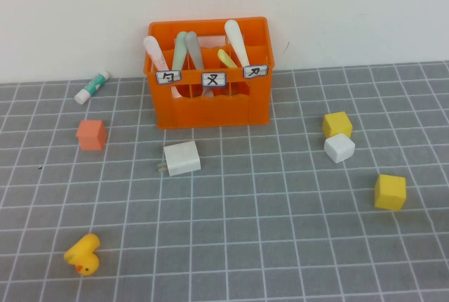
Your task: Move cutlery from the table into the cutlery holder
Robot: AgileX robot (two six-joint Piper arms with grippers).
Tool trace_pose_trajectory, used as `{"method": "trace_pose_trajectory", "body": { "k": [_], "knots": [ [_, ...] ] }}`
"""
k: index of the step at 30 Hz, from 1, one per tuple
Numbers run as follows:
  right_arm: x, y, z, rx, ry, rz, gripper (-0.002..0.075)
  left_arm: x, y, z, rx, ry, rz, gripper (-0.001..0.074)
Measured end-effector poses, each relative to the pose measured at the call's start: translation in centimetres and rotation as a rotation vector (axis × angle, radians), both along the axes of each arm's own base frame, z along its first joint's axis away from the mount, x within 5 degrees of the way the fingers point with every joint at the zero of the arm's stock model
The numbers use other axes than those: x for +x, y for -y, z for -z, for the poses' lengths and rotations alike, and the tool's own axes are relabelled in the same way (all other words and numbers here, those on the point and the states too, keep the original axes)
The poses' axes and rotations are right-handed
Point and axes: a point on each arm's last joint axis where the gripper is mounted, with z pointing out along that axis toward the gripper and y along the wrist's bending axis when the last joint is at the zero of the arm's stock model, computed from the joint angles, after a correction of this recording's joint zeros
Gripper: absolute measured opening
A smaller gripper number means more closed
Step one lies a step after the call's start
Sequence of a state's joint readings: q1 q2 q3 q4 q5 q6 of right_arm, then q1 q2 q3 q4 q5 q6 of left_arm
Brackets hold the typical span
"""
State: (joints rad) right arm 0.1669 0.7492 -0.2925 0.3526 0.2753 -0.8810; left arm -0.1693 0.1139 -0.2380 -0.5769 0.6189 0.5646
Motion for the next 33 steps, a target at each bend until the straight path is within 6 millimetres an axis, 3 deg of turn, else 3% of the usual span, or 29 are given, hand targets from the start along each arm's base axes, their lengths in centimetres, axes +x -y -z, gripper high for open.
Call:
{"method": "trace_pose_trajectory", "body": {
  "k": [33],
  "knots": [
    [-0.47,-0.16,0.2,0.019,-0.045,-0.012,0.0,-0.01,0.0,0.03,0.004,-0.001,0.002,-0.0001]
  ]
}}
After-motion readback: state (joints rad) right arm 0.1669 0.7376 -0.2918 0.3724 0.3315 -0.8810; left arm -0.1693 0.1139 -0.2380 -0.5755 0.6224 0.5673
